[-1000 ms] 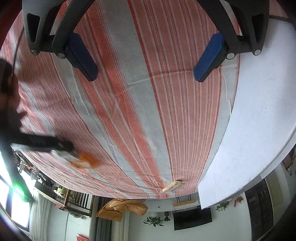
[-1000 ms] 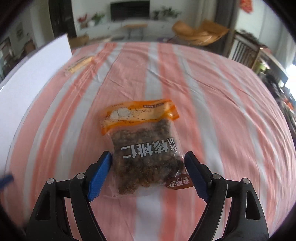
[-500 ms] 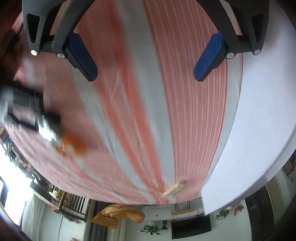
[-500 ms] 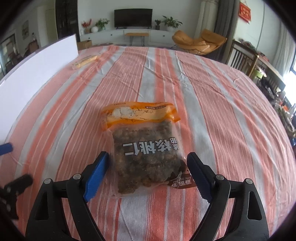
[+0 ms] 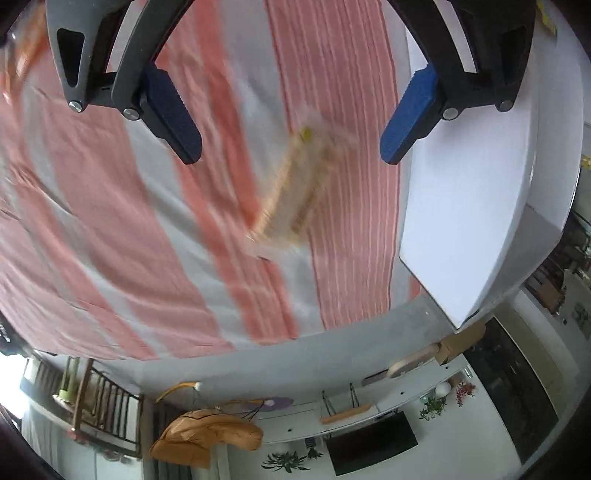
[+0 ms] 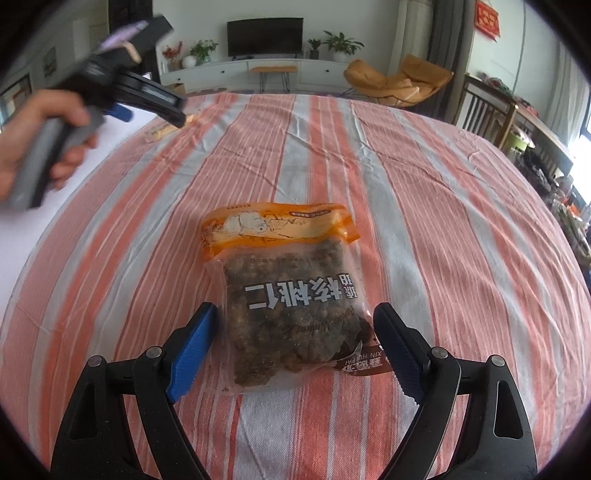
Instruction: Organize snacks
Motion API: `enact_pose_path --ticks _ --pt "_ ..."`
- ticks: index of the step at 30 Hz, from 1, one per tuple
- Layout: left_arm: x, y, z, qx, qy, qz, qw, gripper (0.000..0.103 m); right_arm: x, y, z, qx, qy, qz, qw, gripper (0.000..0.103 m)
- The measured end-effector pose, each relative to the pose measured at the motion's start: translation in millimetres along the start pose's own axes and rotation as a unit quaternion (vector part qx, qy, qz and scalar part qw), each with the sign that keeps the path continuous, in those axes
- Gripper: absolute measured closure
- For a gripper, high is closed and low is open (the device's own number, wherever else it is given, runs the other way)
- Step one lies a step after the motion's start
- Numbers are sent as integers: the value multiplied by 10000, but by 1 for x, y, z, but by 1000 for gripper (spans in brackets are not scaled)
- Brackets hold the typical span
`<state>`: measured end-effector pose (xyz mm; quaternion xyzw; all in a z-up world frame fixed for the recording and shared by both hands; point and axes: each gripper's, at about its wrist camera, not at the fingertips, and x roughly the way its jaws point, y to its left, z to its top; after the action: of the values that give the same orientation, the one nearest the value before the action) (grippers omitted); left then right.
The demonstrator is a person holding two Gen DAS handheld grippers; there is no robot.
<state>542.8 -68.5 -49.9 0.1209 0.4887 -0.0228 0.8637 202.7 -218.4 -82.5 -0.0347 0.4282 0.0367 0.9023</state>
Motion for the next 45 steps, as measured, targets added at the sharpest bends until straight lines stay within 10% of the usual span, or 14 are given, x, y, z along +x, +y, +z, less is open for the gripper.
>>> enact_pose_path --ticks 3,5,8,20,24,26,31,45 --pt "19 7 5 -119 -12 3 9999 17 0 0 0 -7 1 -5 10000 14" --pt "25 13 2 -351 -145 -279 9989 51 1 2 0 -27 4 -28 10000 14" --pt "22 18 -2 -688 -187 -435 9965 72 1 2 0 -28 8 -25 10000 14" --pt "-120 -29 -228 -1093 -123 -978 9891 72 1 3 0 -37 10 -41 10000 14" --pt "-146 -33 -273 -1051 -313 -1123 9876 55 1 4 0 -69 14 -80 9999 14" --pt "-142 -31 -272 -1066 -389 -1150 9869 15 1 4 0 -68 15 -81 9999 14" --pt "-130 -41 -262 -714 -458 -677 9941 11 1 5 0 -74 13 -84 9999 14" --pt "-130 -32 -263 -644 -419 -766 9941 0 1 5 0 -78 14 -82 9999 14"
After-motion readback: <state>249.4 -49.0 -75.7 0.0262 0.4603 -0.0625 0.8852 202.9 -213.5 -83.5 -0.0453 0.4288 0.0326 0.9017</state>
